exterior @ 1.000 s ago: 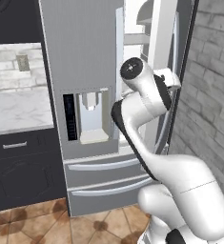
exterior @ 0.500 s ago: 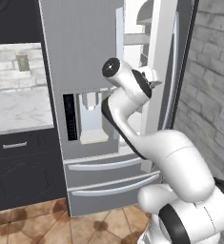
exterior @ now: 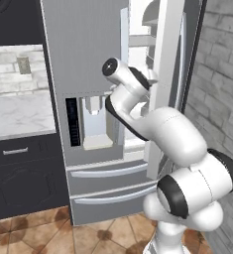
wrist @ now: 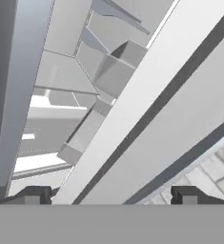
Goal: Retrieve the fish from the fridge and place it on the saucepan with marinade on the stove.
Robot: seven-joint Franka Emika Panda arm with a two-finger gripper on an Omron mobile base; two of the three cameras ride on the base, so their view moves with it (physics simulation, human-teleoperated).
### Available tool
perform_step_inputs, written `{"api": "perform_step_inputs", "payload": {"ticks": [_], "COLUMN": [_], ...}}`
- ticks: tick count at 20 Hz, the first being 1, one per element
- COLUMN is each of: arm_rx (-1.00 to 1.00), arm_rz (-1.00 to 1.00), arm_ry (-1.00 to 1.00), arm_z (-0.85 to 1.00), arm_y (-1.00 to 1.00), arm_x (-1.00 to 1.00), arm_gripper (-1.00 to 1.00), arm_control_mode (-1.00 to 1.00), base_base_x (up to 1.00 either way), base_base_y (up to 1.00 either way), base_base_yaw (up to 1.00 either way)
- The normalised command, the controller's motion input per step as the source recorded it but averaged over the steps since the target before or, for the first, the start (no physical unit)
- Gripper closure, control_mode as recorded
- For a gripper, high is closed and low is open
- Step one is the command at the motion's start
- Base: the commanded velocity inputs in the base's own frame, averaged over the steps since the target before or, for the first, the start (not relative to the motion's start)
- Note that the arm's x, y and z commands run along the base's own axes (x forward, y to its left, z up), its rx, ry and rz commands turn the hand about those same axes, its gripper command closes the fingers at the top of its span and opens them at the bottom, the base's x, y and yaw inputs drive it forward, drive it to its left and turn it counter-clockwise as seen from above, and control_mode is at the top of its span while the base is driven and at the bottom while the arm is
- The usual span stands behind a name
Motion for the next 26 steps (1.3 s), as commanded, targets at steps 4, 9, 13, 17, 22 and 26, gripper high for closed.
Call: {"api": "perform_step_inputs", "payload": {"ticks": [4,9,13,17,22,26], "arm_rx": [0.00,0.00,0.00,0.00,0.00,0.00], "arm_rz": [0.00,0.00,0.00,0.00,0.00,0.00], "arm_ry": [0.00,0.00,0.00,0.00,0.00,0.00], "arm_z": [-0.13,-0.07,-0.01,-0.10,-0.21,-0.26], "arm_y": [0.00,-0.33,-0.53,-0.64,-0.75,-0.87], "arm_x": [0.84,0.57,0.35,0.23,0.16,0.03], "arm_gripper": [-1.00,-1.00,-1.00,-1.00,-1.00,-1.00], "arm_control_mode": [-1.00,-1.00,-1.00,-1.00,-1.00,-1.00], "base_base_x": [0.00,0.00,0.00,0.00,0.00,0.00], "base_base_y": [0.00,0.00,0.00,0.00,0.00,0.00], "base_base_yaw": [0.00,0.00,0.00,0.00,0.00,0.00]}}
